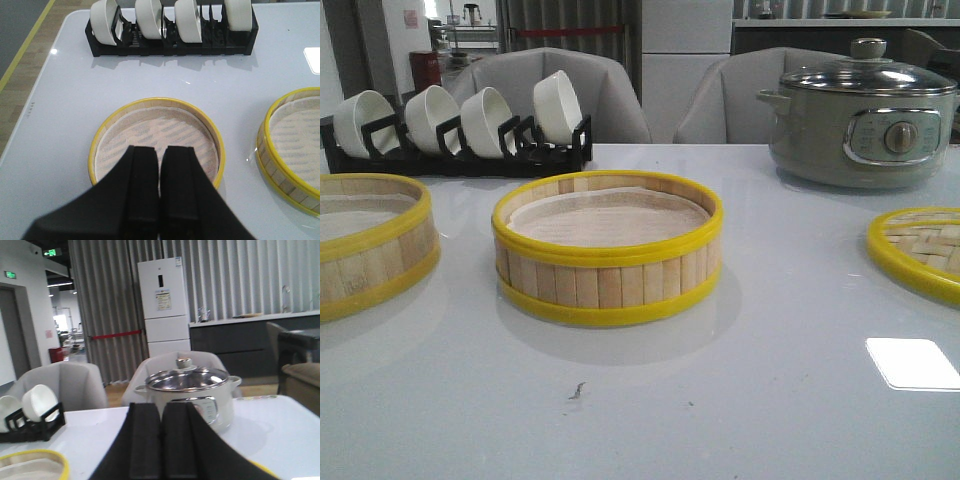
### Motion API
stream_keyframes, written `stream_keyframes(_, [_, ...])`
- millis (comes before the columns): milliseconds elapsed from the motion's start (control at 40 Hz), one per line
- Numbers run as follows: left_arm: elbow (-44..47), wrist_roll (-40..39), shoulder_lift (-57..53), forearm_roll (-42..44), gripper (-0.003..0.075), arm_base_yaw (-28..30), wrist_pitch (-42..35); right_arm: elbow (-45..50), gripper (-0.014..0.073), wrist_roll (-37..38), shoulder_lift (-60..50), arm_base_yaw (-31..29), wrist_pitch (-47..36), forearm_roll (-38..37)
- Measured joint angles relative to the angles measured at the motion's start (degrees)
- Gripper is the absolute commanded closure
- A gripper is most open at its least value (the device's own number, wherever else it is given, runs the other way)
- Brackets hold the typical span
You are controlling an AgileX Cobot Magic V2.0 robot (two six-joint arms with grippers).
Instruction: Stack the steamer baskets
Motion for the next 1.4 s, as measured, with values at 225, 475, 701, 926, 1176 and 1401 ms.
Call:
stream_keyframes(225, [0.00,0.00,0.00,0.49,0.0629,-0.75,0.28,-20.69,0.0545,-0.19,22.55,0.83,16.43,0.22])
stream_keyframes(475, [0.00,0.00,0.00,3.64,0.0629,-5.03,0.37,-35.62,0.0545,-0.33,44.37,0.83,24.74,0.16])
stream_keyframes(701, [0.00,0.00,0.00,3.64,0.0629,-5.23,1.17,-37.16,0.0545,-0.33,49.85,0.83,26.62,0.39])
stream_keyframes(926, [0.00,0.00,0.00,3.64,0.0629,-5.23,1.17,-37.16,0.0545,-0.33,50.84,0.83,23.93,0.39])
stream_keyframes(1176, [0.00,0.00,0.00,1.85,0.0629,-5.23,1.07,-37.16,0.0537,-0.33,51.20,0.83,23.46,0.43])
stream_keyframes(1401, [0.00,-2.70,0.04,0.53,0.0594,-5.23,0.96,-37.16,0.0258,-0.88,52.31,0.83,28.59,0.43])
